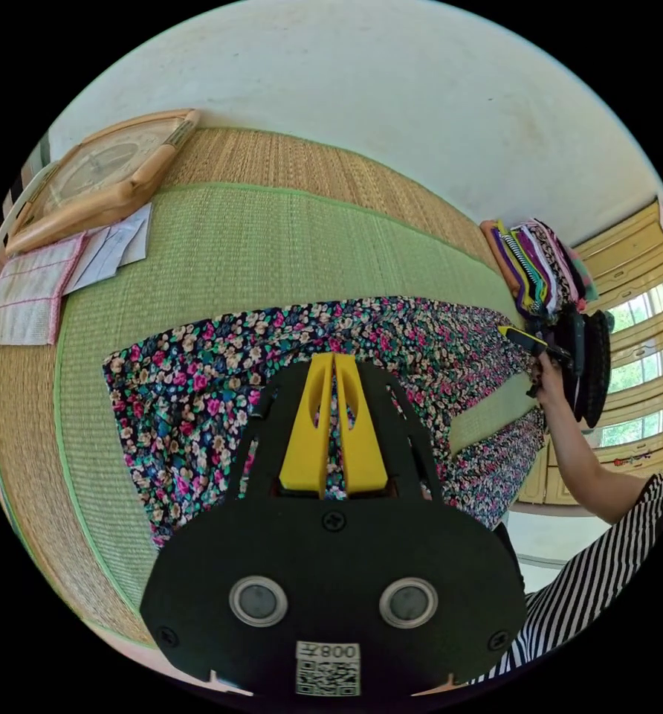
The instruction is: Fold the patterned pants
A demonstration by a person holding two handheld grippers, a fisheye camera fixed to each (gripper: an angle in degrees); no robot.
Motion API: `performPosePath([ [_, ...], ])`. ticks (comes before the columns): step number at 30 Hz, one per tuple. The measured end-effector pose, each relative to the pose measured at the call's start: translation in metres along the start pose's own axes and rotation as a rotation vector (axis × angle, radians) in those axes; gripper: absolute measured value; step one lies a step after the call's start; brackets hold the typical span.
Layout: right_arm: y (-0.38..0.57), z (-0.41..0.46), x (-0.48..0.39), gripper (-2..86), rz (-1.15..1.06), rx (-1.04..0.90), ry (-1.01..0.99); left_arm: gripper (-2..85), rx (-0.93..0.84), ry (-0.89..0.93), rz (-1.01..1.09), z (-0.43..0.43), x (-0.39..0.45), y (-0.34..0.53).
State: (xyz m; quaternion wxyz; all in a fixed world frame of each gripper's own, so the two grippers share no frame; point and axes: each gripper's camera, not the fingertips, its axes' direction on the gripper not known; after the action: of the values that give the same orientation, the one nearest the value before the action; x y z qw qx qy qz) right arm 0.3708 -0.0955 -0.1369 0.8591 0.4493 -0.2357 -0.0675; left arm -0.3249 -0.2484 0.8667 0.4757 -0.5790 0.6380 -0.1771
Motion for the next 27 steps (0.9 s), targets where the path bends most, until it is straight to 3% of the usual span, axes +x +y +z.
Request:
performPosePath([
  [5,0.033,0.005,-0.087,0.1,-0.190,-0.004,-0.277,0.1,-0.030,-0.078,-0.063,0.017,-0.025,-0.017],
  [12,0.051,0.049,-0.162,0.1,-0.341,-0.107,-0.243,0.1,-0.048,-0.108,-0.024,0.013,-0.030,-0.025],
  [18,0.072,0.047,-0.169,0.0,-0.327,-0.104,-0.330,0.1,-0.060,-0.069,0.054,-0.012,-0.022,0.055],
  [24,0.112,0.042,-0.217,0.0,-0.431,-0.125,-0.408,0.1,-0.184,-0.215,-0.089,-0.017,-0.044,0.152],
  [27,0.134,0.049,-0.239,0.0,-0.488,-0.180,-0.399,0.1,-0.175,-0.176,-0.151,-0.022,-0.056,0.173],
])
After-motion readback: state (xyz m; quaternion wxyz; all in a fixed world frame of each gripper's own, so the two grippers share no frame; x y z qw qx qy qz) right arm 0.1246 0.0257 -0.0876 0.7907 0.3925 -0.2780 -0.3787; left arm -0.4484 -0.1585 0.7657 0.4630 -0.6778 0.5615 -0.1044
